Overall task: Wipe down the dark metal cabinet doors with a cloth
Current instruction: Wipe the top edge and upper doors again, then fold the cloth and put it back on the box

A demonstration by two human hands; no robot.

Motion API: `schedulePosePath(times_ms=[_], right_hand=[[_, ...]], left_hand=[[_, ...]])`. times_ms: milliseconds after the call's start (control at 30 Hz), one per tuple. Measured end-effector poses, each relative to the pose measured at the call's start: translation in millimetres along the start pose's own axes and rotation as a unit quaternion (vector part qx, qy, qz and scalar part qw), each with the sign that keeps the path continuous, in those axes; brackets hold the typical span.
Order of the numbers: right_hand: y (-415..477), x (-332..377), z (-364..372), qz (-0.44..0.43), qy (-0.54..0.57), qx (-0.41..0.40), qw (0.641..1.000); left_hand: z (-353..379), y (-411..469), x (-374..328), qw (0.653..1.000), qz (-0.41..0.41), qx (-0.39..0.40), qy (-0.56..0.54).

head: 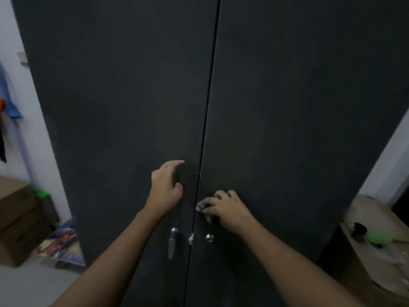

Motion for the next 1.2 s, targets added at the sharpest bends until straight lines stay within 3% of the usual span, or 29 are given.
schedulePosePath(times_ms=[67,133,200,267,367,433,567,767,933,1067,1167,1200], right_hand=[[-13,-21,-10,0.07,0.181,-0.11,0.975],[-34,-44,-18,0.153,0.383,-0.202,0.889],[-58,-59,-24,0.232,0.504,-0.246,0.794],[-79,-64,-32,0.279,0.558,-0.266,0.735],[-103,-60,-41,0.291,0.61,-0.286,0.679],[-116,-56,-43,0.286,0.641,-0.281,0.654],[-142,-50,-40,0.273,0.712,-0.259,0.593],[-177,-55,-20,0.313,0.725,-0.24,0.565],[-202,-70,-12,0.343,0.686,-0.256,0.588],[-212,-75,2,0.363,0.724,-0.226,0.541],[-215,-74,9,0.329,0.788,-0.185,0.487],[-217,-73,8,0.308,0.799,-0.172,0.487]], left_hand=[[2,-7,7,0.998,-0.05,0.001,-0.032],[7,-17,12,0.99,-0.115,0.001,-0.085],[22,-30,7,0.977,-0.164,0.026,-0.135],[47,-43,-10,0.957,-0.192,0.086,-0.2],[88,-61,-49,0.904,-0.206,0.181,-0.327],[104,-67,-66,0.884,-0.198,0.182,-0.383],[121,-74,-78,0.875,-0.197,0.152,-0.415],[142,-81,-82,0.869,-0.22,0.149,-0.417],[154,-84,-87,0.882,-0.221,0.172,-0.38],[163,-82,-90,0.873,-0.236,0.167,-0.393],[171,-81,-91,0.847,-0.263,0.174,-0.427],[174,-82,-90,0.838,-0.272,0.181,-0.437]])
Point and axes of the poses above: each hand's wrist, its own y-axis towards the middle knuckle, its own z-axis out of the palm, x = y × z, the point moved 8 cm from there along y, towards the middle knuckle, and after that the axes turned 6 degrees about -y, right-handed, at the moved point
